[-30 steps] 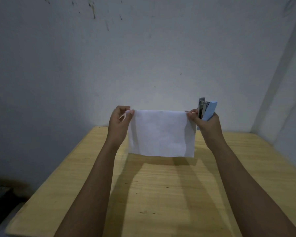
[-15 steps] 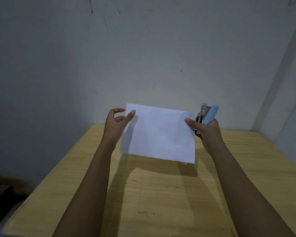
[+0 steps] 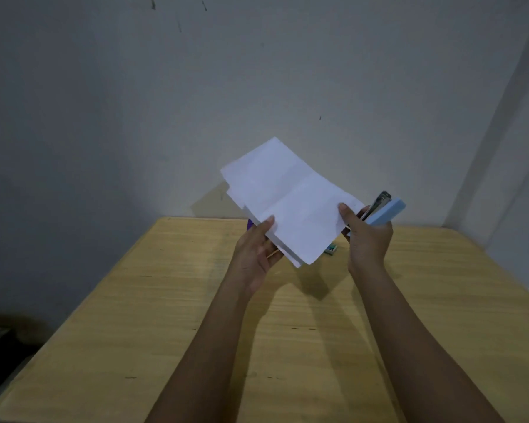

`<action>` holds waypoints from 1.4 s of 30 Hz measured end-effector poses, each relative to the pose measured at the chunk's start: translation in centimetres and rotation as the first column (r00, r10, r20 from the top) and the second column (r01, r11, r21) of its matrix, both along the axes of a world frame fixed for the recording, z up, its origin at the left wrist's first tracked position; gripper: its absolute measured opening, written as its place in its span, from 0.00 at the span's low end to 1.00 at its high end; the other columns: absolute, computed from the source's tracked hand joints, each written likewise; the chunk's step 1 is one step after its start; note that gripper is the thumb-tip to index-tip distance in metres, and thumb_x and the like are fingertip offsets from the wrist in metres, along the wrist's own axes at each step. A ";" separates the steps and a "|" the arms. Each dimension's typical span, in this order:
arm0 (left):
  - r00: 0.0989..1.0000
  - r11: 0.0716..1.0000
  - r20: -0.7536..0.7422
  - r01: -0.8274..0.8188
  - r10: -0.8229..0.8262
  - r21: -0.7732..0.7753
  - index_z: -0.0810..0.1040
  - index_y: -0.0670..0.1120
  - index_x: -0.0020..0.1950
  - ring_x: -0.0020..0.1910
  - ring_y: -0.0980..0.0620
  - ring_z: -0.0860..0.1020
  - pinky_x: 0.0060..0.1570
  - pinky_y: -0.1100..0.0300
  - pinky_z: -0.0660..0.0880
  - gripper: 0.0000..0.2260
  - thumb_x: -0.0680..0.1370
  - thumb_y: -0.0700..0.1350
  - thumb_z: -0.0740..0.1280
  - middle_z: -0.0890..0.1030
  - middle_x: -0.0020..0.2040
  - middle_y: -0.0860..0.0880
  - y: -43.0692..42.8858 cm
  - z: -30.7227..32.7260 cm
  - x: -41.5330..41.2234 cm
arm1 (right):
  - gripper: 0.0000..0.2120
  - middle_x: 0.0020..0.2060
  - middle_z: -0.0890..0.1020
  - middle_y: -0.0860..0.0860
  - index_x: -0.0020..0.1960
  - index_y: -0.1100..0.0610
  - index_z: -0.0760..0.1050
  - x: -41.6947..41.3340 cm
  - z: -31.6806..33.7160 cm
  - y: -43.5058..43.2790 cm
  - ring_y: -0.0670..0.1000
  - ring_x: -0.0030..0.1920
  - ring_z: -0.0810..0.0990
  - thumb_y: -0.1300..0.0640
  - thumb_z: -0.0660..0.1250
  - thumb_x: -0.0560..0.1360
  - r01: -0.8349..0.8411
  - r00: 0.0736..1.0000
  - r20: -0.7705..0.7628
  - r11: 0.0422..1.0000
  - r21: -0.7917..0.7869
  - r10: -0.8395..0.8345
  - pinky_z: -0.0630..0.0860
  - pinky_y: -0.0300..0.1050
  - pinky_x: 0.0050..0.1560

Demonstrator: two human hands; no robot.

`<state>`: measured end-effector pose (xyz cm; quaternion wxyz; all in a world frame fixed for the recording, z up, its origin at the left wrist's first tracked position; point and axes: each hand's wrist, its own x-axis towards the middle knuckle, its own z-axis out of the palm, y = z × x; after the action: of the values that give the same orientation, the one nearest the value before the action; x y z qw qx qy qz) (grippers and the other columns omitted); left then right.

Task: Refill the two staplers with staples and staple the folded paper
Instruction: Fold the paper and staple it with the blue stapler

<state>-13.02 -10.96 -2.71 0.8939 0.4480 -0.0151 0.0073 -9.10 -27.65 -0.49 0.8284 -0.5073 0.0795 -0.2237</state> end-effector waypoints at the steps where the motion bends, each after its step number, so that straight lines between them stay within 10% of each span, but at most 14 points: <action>1: 1.000 1.000 0.000 -0.025 0.025 0.014 0.73 0.44 0.66 0.51 0.51 0.82 0.42 0.58 0.80 0.18 0.76 0.45 0.67 0.80 0.59 0.45 -0.2 -0.2 0.1 | 0.16 0.40 0.76 0.50 0.46 0.58 0.70 -0.1 -0.3 -0.1 0.50 0.42 0.79 0.60 0.76 0.66 0.005 1.000 -0.001 1.000 -0.030 -0.005 0.80 0.45 0.46; 9: 0.956 0.955 -0.035 -0.288 0.292 0.074 0.75 0.41 0.63 0.50 0.51 0.82 0.43 0.60 0.81 0.13 0.79 0.42 0.63 0.82 0.53 0.47 -1.4 -1.5 0.7 | 0.20 0.45 0.83 0.58 0.52 0.66 0.75 -0.8 -2.9 0.4 0.57 0.46 0.83 0.64 0.77 0.64 -0.326 0.945 -0.081 0.933 -0.155 0.317 0.80 0.54 0.50; 30: 0.980 0.863 0.164 -0.181 0.116 0.471 0.69 0.43 0.66 0.44 0.57 0.83 0.40 0.60 0.81 0.20 0.75 0.35 0.68 0.82 0.50 0.48 -1.5 -2.9 0.8 | 0.15 0.31 0.76 0.50 0.37 0.56 0.70 -0.9 -4.5 0.4 0.47 0.32 0.80 0.67 0.75 0.65 -0.196 0.980 -0.004 0.968 -0.156 0.197 0.78 0.37 0.35; 42: 0.922 0.811 0.266 -0.376 0.281 0.448 0.73 0.43 0.59 0.52 0.51 0.79 0.51 0.58 0.77 0.09 0.80 0.37 0.60 0.81 0.51 0.50 -0.5 -2.9 1.2 | 0.19 0.32 0.74 0.52 0.44 0.54 0.70 -1.6 -4.0 0.9 0.46 0.20 0.67 0.40 0.52 0.78 -0.524 0.852 -0.261 0.745 -0.413 0.455 0.62 0.36 0.21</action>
<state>-11.78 -11.41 -5.62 0.7299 0.6531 -0.0224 0.2003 -10.73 -26.76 -4.50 0.7016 -0.7100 -0.0540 0.0265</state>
